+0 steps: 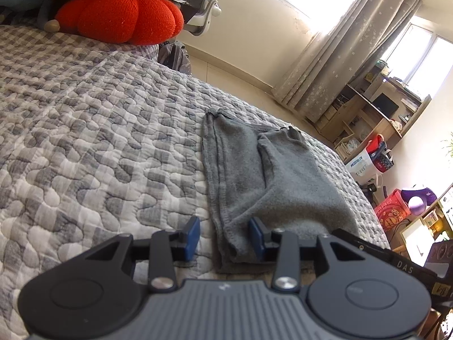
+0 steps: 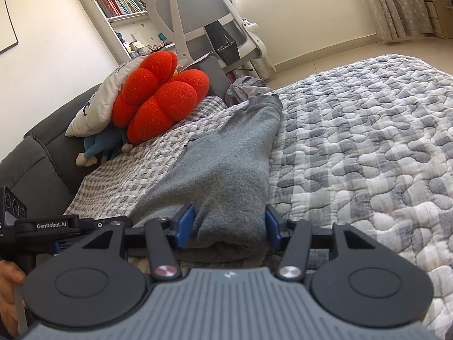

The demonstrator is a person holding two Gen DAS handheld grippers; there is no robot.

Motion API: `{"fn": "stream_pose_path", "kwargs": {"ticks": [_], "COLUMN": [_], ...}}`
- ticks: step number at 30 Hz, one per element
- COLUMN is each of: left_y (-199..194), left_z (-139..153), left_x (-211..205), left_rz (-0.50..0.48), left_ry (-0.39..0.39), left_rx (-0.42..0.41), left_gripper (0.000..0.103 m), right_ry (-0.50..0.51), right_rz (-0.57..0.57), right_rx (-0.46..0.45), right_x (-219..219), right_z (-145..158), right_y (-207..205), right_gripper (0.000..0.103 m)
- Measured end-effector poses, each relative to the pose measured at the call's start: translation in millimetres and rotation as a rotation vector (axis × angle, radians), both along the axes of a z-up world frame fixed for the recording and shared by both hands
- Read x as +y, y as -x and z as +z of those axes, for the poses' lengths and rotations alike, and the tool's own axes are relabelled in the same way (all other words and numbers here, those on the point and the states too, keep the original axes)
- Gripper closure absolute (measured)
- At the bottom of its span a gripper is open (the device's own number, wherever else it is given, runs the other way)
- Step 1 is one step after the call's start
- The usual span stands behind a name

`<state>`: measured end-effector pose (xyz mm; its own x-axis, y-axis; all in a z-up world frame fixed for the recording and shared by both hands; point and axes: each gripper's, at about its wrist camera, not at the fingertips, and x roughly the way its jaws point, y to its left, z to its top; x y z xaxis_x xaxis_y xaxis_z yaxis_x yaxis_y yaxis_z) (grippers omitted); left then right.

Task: Fold clothes

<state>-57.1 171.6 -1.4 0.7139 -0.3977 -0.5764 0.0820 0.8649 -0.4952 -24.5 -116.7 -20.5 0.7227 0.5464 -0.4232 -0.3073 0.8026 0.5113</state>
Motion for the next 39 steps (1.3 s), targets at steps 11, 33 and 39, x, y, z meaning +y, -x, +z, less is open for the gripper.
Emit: {"fn": "stream_pose_path", "kwargs": {"ticks": [11, 33, 39], "left_y": [1, 3, 1], "left_z": [-4, -7, -7], "left_x": [-20, -22, -23], "left_rz": [0.001, 0.002, 0.014], "left_ry": [-0.083, -0.109, -0.089], "left_rx": [-0.009, -0.032, -0.027], "left_gripper": [0.063, 0.065, 0.067], "right_ry": [-0.159, -0.158, -0.152], "right_rz": [0.011, -0.044, -0.087], "right_rx": [0.036, 0.060, 0.038], "right_x": [-17, -9, -1], "right_z": [-1, -4, -5], "right_y": [1, -3, 0], "right_gripper": [0.035, 0.047, 0.045]}}
